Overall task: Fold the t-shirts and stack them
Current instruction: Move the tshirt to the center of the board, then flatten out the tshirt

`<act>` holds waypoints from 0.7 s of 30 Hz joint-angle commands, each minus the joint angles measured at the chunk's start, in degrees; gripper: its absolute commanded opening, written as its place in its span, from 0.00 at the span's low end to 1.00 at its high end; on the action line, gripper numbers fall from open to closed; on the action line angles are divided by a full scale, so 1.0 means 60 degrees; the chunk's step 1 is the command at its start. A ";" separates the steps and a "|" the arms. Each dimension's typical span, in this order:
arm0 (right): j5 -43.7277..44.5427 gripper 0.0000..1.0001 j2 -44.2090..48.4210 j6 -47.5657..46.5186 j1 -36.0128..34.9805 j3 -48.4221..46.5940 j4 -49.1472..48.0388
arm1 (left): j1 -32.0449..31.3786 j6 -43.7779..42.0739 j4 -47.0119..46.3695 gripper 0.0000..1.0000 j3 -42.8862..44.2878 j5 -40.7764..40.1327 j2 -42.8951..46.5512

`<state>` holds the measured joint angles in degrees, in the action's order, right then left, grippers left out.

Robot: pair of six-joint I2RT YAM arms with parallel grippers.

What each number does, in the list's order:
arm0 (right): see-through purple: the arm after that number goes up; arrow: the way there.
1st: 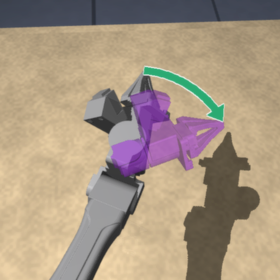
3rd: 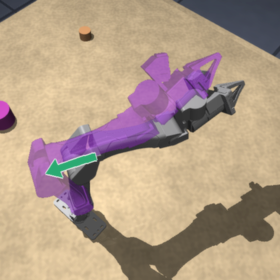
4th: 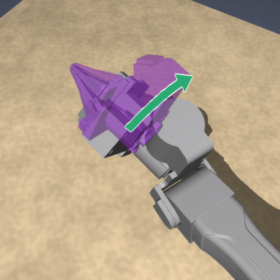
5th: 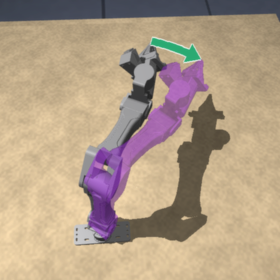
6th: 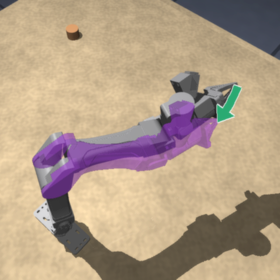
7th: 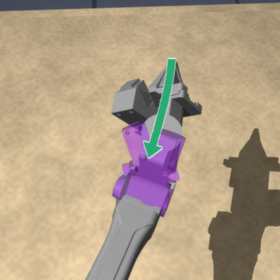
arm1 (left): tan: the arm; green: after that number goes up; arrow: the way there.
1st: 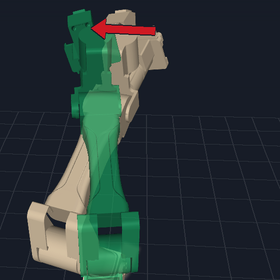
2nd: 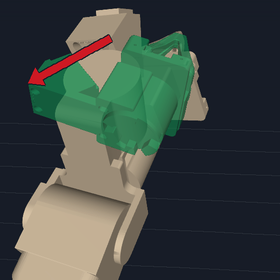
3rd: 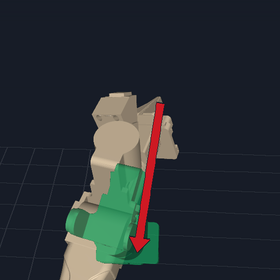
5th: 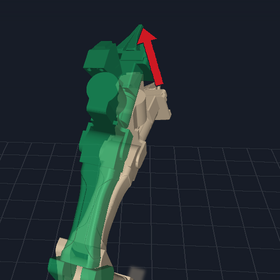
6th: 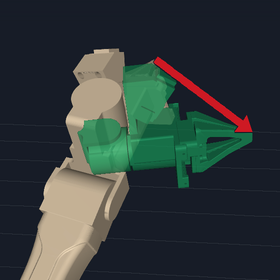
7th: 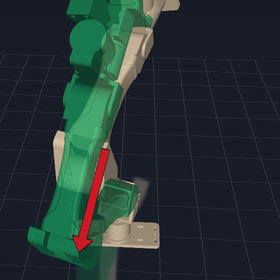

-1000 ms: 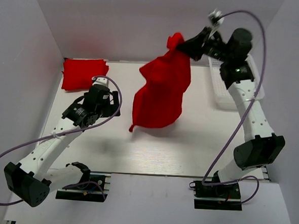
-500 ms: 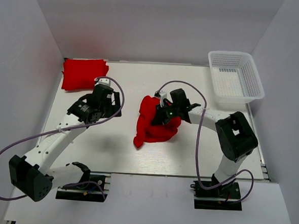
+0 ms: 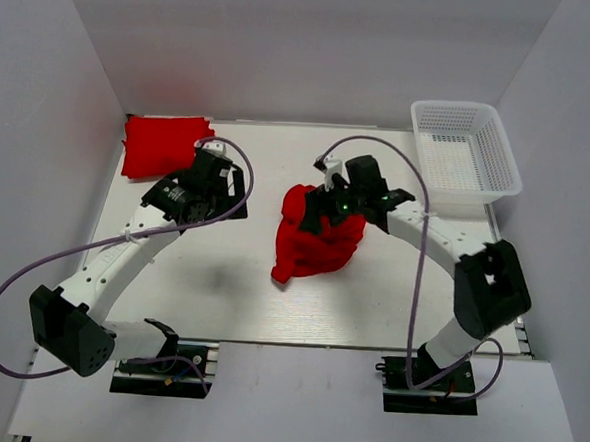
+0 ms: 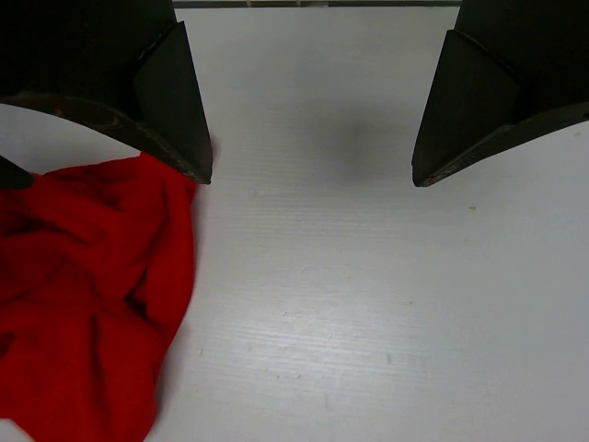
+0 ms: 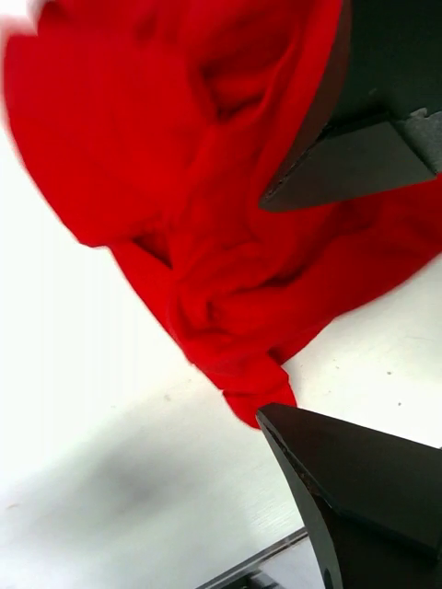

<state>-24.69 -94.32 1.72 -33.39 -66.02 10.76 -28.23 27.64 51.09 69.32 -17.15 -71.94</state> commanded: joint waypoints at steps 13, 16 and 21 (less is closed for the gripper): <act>0.4465 0.90 0.3518 0.1251 0.0188 0.0983 0.1003 | -0.0159 -0.1324 -0.1469 1.00 -0.0477 0.2811 -0.0297; 0.5066 0.90 0.3548 0.1807 0.0349 0.1349 0.0946 | -0.0276 -0.1764 -0.1949 1.00 -0.1105 0.3837 -0.0505; 0.5390 0.90 0.3182 0.3168 0.0832 0.1993 0.0989 | -0.1006 -0.1984 -0.2436 1.00 -0.2119 0.4601 -0.0709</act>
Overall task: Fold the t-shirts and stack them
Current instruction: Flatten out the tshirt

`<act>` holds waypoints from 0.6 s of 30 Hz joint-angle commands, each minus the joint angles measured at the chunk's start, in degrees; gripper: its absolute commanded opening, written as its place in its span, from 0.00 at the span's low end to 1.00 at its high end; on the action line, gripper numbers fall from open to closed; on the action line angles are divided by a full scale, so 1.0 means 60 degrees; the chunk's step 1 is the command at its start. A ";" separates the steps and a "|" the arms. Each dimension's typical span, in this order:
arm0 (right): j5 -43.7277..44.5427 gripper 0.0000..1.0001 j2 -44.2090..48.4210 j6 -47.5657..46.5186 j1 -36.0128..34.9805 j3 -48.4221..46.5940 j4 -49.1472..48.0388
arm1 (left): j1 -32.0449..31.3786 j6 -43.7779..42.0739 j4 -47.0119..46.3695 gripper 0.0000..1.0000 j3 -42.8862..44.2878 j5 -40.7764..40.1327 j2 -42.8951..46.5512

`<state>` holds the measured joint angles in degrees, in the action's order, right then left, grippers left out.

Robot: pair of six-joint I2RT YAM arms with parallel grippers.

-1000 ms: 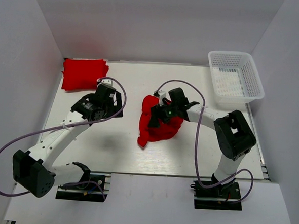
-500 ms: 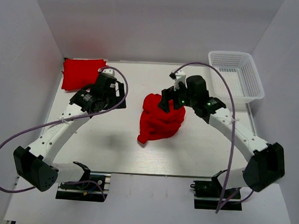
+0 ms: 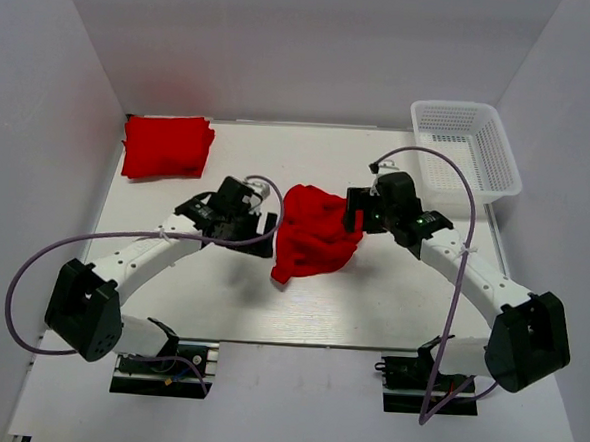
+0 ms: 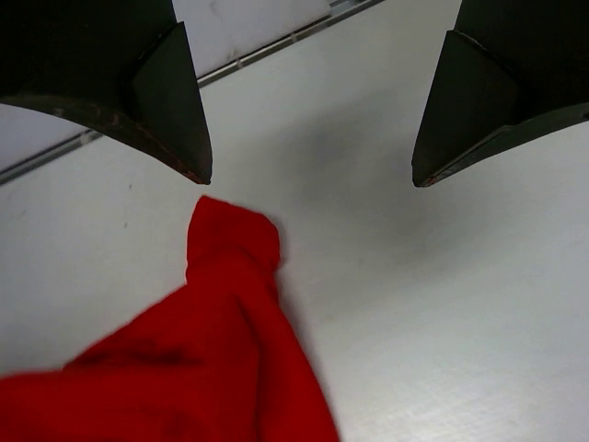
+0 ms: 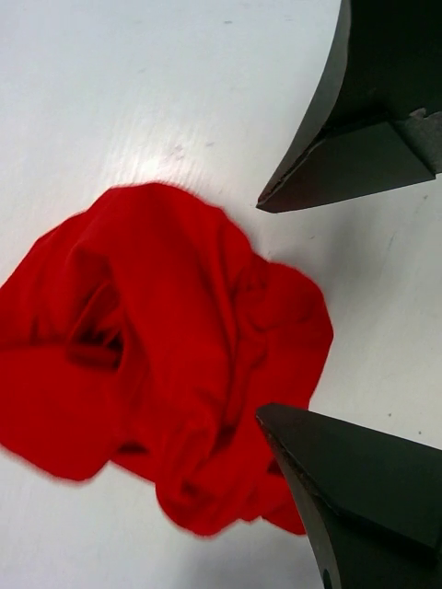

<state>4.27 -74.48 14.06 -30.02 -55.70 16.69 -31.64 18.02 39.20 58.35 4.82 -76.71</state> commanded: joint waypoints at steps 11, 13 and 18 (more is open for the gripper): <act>0.0416 0.90 -0.0126 0.2240 0.1063 0.0787 -0.0071 | -0.2284 -0.0499 -0.1143 1.00 -0.0307 0.0108 -0.1320; 0.0241 0.90 -0.0097 0.2357 0.1180 0.0948 -0.0159 | -0.2431 -0.0499 -0.1026 1.00 -0.0188 -0.0157 -0.1848; -0.0170 0.90 -0.0053 0.2577 0.1385 0.1241 -0.0364 | -0.2666 -0.0396 -0.1040 0.86 0.0162 -0.0861 -0.2639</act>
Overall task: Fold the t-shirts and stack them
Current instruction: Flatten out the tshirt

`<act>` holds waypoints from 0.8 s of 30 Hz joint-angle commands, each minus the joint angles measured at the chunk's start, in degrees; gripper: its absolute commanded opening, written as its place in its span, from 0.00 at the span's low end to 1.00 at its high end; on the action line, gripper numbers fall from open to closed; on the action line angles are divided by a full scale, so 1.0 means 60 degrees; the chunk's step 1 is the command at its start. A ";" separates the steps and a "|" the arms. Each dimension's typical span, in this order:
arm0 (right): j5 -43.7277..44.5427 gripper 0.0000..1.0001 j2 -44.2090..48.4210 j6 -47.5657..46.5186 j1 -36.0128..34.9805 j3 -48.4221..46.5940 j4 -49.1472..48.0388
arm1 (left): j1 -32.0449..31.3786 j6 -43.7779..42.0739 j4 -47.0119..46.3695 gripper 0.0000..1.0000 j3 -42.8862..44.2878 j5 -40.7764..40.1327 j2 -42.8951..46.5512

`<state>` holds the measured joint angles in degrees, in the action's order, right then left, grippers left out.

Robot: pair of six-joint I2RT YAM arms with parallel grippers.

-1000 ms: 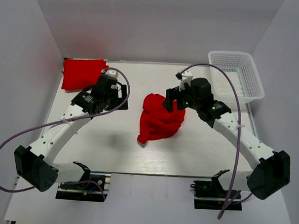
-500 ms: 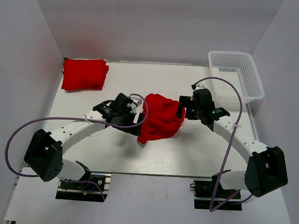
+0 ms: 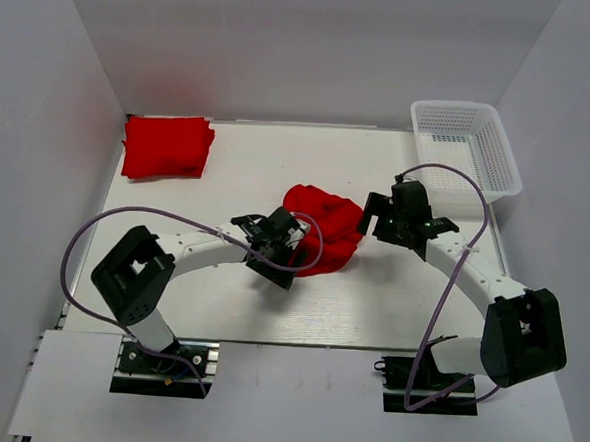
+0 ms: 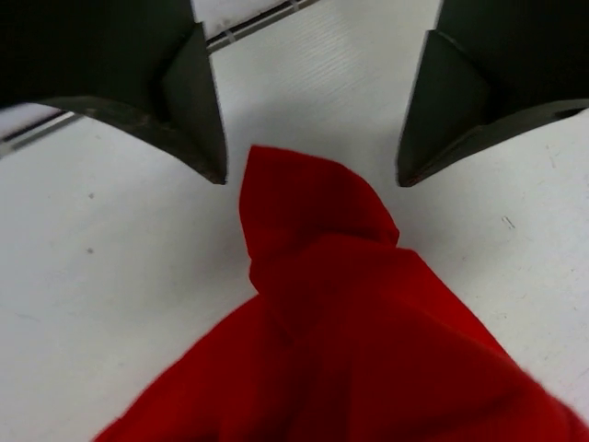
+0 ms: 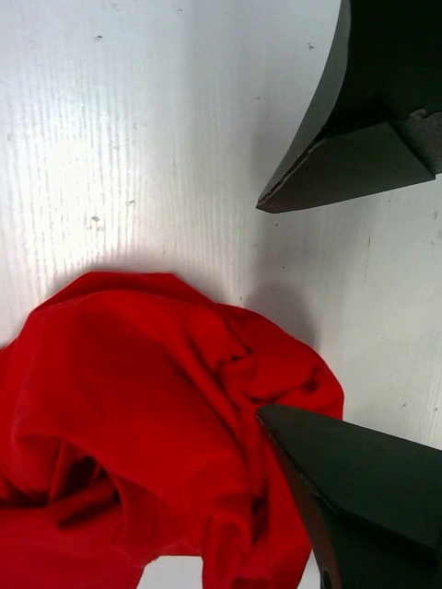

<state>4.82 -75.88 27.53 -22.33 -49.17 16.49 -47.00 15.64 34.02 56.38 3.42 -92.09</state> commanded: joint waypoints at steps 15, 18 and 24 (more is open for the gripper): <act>-0.0626 0.90 0.0751 -0.0586 0.0484 0.0650 -0.0258 | 0.0100 0.1640 -0.0148 0.00 0.1150 -0.2486 0.0610; -0.1227 0.90 0.0795 -0.1291 0.0484 0.0724 -0.0040 | 0.0100 0.2065 0.0085 0.00 0.1150 -0.3220 0.1415; -0.1666 0.90 0.1147 -0.1615 0.0469 0.1616 -0.0184 | 0.0100 0.2739 0.0263 0.00 0.1253 -0.3617 0.2078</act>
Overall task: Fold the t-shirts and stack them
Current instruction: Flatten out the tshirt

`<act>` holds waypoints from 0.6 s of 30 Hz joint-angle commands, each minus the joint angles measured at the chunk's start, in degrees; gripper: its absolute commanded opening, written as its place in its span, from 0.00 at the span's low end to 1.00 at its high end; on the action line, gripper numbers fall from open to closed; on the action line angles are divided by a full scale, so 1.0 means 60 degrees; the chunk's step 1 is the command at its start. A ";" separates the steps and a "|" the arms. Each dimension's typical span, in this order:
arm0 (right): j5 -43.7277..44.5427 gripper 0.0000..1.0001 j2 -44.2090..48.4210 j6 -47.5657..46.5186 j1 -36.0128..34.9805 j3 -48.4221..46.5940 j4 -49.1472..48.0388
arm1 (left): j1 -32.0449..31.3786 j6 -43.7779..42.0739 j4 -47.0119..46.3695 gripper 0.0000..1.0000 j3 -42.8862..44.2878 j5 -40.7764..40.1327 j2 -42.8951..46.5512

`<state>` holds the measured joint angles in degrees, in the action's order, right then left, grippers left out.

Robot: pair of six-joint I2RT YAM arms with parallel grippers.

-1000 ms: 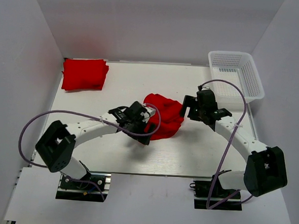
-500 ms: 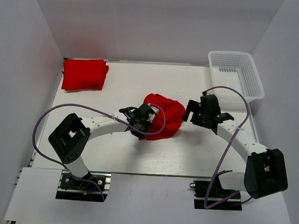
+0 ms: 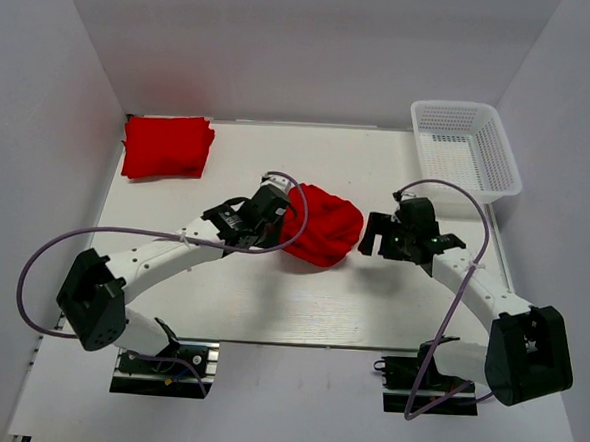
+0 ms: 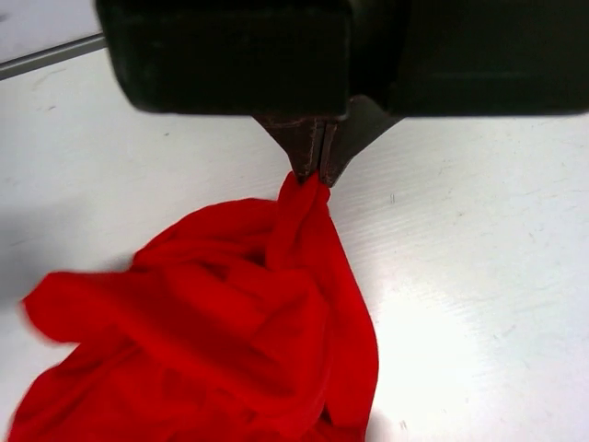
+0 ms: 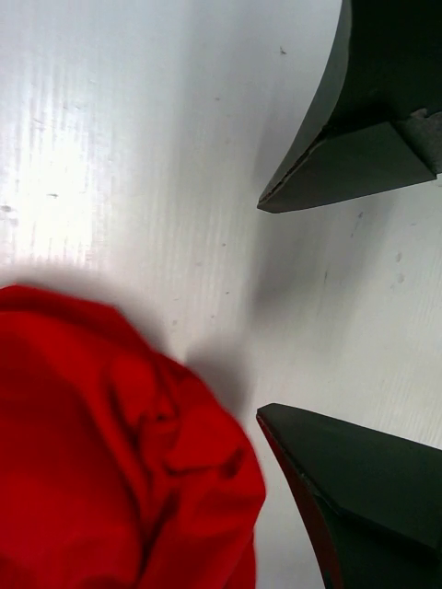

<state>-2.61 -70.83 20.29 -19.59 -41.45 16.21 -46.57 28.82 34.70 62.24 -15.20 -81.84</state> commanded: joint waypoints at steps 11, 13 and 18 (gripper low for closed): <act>-0.1074 0.87 -0.0806 -0.0160 -0.0059 0.0363 -0.1543 | 0.0027 0.0646 -0.0041 0.00 -0.0134 0.0043 0.0706; -0.0927 0.87 -0.1157 -0.0057 -0.0016 0.0201 -0.1850 | 0.0027 0.0646 -0.0041 0.00 -0.0222 -0.0045 0.0706; -0.0781 0.86 -0.2226 0.0016 -0.0001 -0.0648 -0.2159 | 0.0027 0.0821 -0.0041 0.00 -0.0309 0.0058 0.0618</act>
<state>-7.66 -81.97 19.88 -19.62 -41.08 7.62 -46.57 32.58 34.83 61.17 -15.42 -79.72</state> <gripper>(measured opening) 0.863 0.022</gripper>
